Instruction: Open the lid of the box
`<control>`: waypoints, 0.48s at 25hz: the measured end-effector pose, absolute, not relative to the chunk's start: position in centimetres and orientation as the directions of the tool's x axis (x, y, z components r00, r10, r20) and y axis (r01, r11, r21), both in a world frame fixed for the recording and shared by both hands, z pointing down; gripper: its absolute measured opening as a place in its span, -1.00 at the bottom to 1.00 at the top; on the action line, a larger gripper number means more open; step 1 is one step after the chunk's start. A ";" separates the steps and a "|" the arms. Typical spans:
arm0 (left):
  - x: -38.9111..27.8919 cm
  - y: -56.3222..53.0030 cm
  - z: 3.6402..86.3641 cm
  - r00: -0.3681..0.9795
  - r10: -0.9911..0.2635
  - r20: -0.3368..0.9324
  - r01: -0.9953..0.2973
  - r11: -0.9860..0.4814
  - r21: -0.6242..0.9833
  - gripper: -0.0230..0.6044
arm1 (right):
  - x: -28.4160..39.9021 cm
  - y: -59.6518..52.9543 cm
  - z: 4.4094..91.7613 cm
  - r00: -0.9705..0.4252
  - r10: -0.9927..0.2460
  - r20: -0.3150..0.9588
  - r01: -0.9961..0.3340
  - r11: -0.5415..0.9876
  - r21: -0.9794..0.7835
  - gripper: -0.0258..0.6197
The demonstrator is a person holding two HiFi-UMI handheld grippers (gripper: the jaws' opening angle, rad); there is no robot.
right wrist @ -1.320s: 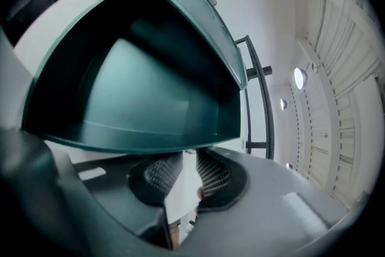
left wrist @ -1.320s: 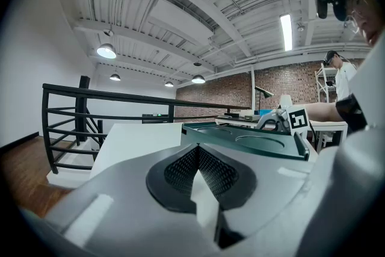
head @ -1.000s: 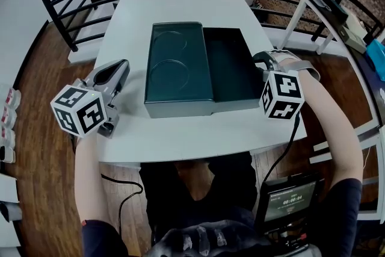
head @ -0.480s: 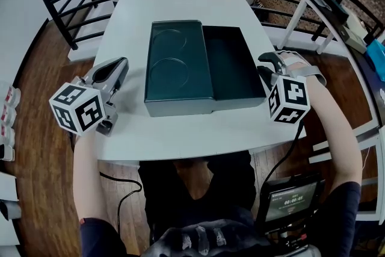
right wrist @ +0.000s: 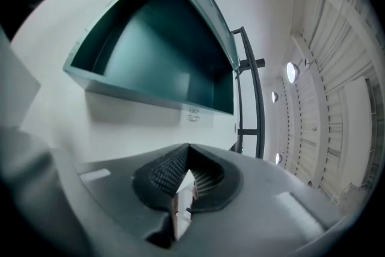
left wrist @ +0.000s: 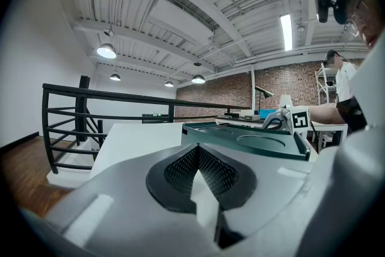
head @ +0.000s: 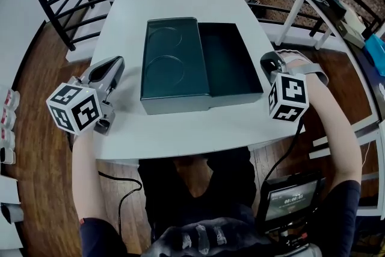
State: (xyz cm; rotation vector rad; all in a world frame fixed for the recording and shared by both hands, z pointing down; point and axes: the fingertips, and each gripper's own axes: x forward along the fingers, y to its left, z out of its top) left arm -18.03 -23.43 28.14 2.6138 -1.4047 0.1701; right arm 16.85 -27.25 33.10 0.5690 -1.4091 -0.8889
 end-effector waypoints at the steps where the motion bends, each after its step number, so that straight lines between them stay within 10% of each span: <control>1: -18.0 -23.5 28.1 0.550 -0.816 0.179 -0.835 -0.542 0.094 -0.89 | 16.9 -27.3 33.3 -0.064 -0.801 0.596 0.187 0.577 0.795 -0.91; 12: -17.9 -23.4 28.0 0.551 -0.815 0.179 -0.835 -0.543 0.094 -0.89 | 16.9 -27.3 34.5 -0.053 -0.771 0.635 0.179 0.618 0.765 -0.91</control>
